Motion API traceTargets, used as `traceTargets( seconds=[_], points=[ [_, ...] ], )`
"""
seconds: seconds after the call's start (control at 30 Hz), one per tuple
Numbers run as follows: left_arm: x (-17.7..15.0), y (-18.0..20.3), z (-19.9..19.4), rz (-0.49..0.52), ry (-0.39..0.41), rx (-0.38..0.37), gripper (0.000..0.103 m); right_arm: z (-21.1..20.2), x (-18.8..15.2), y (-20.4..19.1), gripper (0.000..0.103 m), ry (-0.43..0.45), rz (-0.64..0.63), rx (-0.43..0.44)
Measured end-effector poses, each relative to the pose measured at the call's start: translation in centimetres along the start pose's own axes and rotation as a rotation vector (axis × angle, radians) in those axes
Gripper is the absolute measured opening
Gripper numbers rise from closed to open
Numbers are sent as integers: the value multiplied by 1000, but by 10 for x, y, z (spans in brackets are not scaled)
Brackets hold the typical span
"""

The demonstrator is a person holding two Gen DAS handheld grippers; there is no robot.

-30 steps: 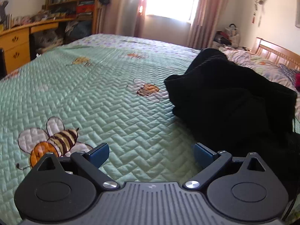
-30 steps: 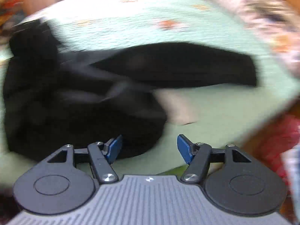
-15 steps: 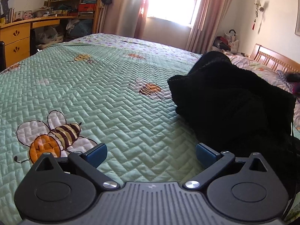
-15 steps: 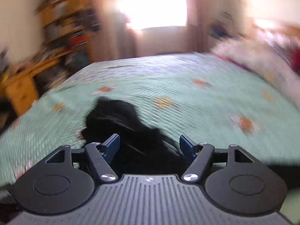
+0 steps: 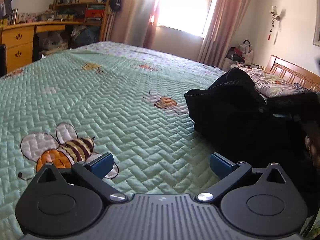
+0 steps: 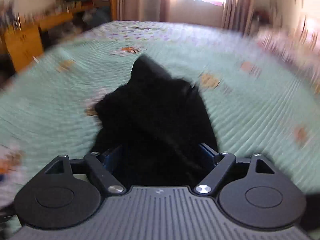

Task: Fold clothes

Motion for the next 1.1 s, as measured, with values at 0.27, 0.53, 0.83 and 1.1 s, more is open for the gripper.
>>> traceTargets(
  seconds=[0.27,0.53,0.83,1.1],
  points=[
    [2,15,2,61,-21,13,102,-69,-6,-8,82,57,130,180],
    [23,56,9,143,2,-45,102,-118,18,33,83,193,195,86],
    [9,125,-12,374,50,-178,102,-139,0,57,84,269,218,-20],
    [-13,124,6,424,-109,-104,102,-90,-14,58,94,161,234,-19]
  ],
)
Point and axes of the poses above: each gripper's, at about its wrist camera, not at the fingertips, and z roughly the way its jaws point, y to its right, x to its top, the point moved 10 cm from there along z, roughly the way its jaws point, and after that the axes turned 14 degrees about y, right-handed, at the moved point
